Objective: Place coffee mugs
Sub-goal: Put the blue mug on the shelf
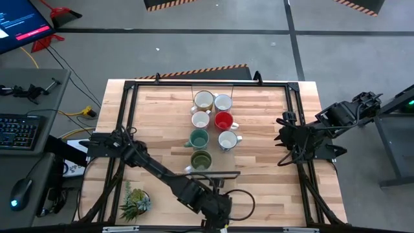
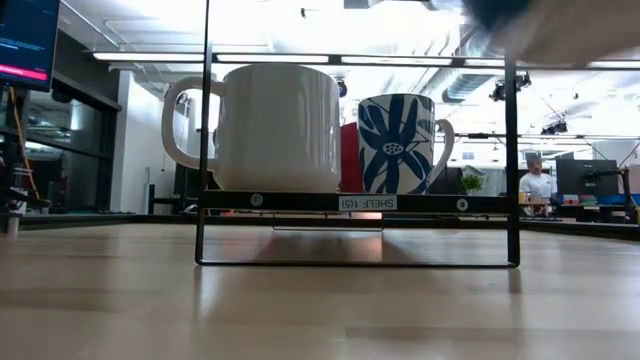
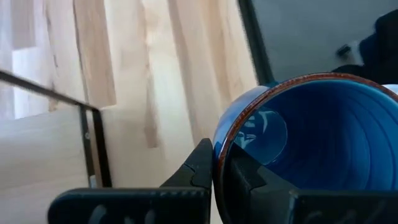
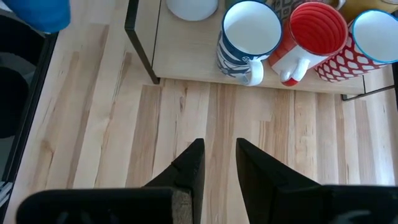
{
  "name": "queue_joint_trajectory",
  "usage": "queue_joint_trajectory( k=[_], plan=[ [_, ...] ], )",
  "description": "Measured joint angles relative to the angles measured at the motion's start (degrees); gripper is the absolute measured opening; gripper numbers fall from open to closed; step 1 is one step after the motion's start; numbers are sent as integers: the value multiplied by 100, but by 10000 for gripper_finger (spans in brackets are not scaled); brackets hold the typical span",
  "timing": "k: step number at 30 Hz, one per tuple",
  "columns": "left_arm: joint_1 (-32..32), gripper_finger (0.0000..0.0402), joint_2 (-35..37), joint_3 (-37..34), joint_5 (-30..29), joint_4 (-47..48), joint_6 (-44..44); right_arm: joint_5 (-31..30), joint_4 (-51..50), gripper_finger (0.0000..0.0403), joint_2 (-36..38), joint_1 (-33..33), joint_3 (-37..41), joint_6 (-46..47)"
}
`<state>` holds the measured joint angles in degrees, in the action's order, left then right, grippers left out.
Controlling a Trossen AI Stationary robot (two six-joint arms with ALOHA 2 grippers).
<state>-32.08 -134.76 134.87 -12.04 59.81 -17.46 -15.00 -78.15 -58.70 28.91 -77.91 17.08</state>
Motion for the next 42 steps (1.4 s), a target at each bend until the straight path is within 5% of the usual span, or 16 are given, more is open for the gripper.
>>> queue_joint_trajectory(
  k=[42],
  plan=[
    [244, 4, -553, 7, 447, 23, 111, -2, 22, 71, -4, 2, 0, -44]
  ],
)
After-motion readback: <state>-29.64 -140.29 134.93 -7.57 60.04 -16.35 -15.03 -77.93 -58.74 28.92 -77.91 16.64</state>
